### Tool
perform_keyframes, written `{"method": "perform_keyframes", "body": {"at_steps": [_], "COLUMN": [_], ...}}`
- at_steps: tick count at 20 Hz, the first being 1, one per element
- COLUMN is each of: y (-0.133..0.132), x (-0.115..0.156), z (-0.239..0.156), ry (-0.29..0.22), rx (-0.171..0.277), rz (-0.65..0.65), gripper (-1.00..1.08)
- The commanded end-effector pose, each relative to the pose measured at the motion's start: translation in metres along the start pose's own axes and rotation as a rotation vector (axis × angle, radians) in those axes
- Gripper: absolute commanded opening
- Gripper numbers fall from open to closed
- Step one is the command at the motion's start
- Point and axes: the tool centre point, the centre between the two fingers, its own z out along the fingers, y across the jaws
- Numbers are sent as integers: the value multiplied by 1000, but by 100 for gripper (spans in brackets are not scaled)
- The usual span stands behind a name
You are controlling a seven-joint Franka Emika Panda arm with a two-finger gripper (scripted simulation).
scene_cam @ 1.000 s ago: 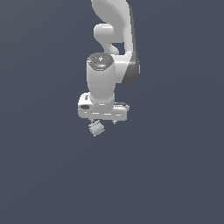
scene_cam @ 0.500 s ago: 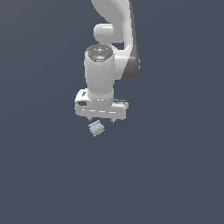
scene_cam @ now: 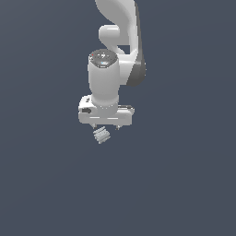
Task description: Pick up the object and move it to a goal position.
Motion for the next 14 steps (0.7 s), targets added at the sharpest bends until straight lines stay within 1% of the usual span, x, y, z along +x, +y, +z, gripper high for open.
{"method": "perform_keyframes", "body": {"at_steps": [1,7,14], "y": [2,9,19], "x": [-2,-9,-22], "z": [4,20,43], "ry": [-3,-11,-22], "rx": [2,8,21], "rz": [-27,-122,-276], "gripper": [100,100,100]}}
